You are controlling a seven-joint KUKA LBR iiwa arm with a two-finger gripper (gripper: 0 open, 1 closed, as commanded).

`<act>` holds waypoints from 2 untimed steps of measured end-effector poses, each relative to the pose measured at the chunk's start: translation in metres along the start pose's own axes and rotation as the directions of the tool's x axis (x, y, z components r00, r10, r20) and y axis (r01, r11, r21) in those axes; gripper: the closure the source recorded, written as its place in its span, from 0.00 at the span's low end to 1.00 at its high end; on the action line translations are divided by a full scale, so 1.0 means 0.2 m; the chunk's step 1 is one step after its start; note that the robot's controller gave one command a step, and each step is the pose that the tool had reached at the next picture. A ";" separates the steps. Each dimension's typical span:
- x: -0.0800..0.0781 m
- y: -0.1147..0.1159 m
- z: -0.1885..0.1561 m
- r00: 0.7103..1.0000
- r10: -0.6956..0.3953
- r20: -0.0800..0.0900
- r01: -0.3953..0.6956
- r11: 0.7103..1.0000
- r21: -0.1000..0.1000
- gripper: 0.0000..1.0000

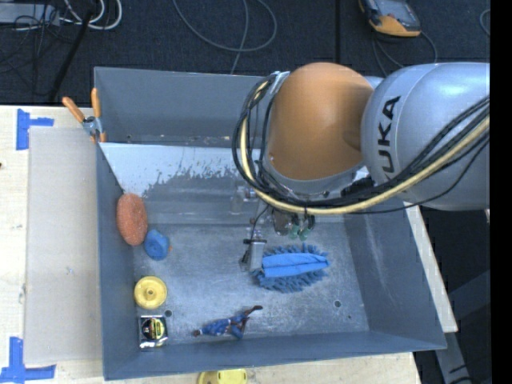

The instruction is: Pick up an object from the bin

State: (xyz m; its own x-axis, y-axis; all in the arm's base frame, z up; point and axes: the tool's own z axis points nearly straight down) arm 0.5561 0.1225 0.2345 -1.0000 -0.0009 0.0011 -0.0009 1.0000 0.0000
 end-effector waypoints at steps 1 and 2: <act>0.07 -0.11 0.21 0.998 0.061 0.005 -0.061 0.998 -0.002 0.00; 0.09 -0.17 0.40 0.996 -0.089 -0.002 0.089 0.996 0.000 1.00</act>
Offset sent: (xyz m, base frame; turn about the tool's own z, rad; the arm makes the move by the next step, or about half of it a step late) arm -0.0169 -0.0340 -0.0789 -0.0911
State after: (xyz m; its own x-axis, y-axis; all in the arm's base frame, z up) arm 0.5390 0.0884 0.1545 -0.9960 -0.0895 0.0028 -0.0895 0.9960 -0.0002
